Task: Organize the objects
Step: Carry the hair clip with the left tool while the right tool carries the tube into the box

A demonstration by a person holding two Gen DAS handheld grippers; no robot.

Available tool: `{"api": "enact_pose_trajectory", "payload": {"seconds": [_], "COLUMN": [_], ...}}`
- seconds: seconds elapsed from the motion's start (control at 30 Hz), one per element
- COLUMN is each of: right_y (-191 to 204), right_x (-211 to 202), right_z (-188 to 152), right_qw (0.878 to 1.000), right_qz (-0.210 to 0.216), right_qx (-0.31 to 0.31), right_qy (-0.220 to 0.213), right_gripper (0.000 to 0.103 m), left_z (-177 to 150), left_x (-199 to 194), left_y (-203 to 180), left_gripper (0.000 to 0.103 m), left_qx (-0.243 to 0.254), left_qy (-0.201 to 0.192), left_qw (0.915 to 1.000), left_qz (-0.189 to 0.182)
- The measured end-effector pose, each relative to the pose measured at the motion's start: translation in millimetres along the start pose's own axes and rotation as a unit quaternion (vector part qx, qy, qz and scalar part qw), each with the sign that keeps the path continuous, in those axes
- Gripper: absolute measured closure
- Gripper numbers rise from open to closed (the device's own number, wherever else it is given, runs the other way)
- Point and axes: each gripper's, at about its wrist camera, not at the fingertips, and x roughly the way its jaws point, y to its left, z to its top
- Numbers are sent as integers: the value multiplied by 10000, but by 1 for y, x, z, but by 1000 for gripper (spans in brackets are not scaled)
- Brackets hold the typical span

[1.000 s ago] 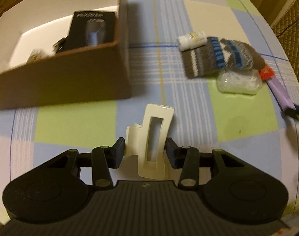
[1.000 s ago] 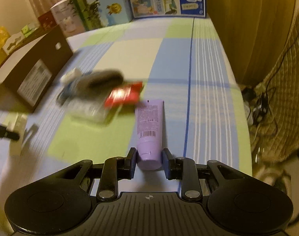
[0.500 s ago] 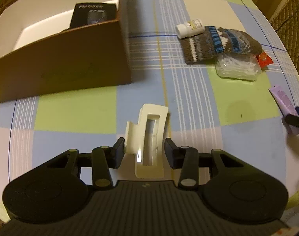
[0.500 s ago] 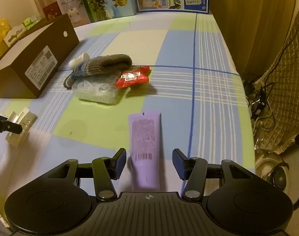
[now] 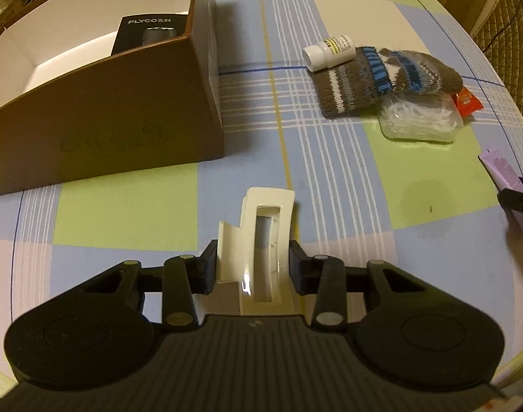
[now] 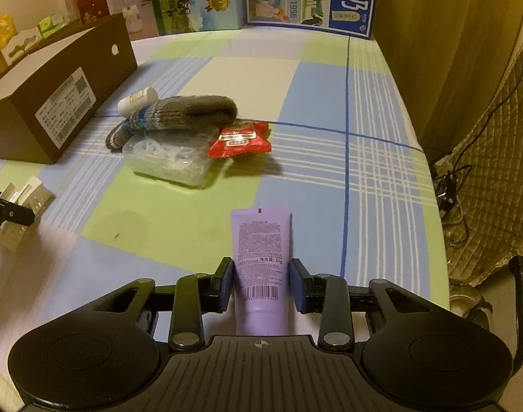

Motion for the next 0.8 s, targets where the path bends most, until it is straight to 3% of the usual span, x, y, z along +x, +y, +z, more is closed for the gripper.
{"api": "enact_pose_trajectory", "payload": {"seconds": [0.4, 0.8], "right_y": [15, 62], "right_x": [-15, -43], "right_z": [-4, 32], "right_qw": [9992, 9934], "right_qz": [362, 1111], "right_qx": [114, -78], "right_qy": [151, -282], "right_gripper": [72, 72], "left_z": [-15, -30], "left_x": [-15, -53], "left_y": [23, 67], "left_gripper": [68, 68], "left_qx": [-253, -665], "left_qy": [-107, -426], "left_qw": [9995, 9968], "left_qz": [-141, -96]}}
